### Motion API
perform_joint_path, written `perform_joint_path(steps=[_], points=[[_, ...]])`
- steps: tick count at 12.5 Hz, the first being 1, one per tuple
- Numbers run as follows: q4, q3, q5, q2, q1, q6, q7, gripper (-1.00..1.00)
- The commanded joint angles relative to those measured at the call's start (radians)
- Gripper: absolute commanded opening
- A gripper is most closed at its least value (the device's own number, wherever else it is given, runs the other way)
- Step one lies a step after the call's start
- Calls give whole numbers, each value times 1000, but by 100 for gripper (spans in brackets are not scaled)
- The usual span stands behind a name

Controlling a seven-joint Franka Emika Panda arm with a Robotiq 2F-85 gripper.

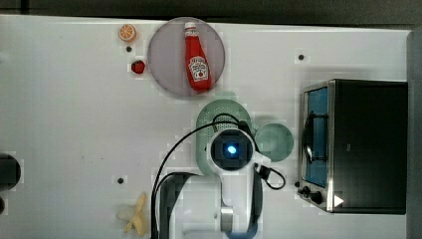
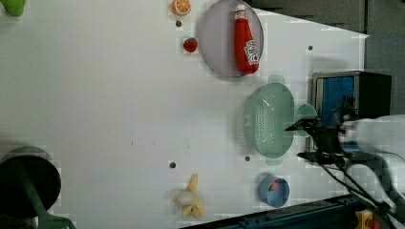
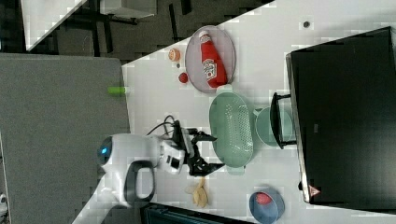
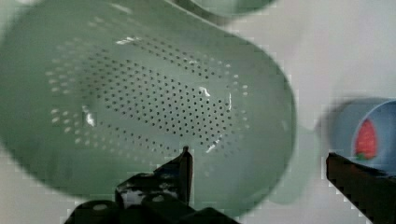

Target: Drag strainer right to left.

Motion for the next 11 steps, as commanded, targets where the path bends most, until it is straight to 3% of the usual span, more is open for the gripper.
perform_joint_path(steps=[1,6,11], points=[[30,34,14,45,5,148,202,100],[31,45,14,284,16,434,338,100],[31,52,24,400,25,556,367,100]])
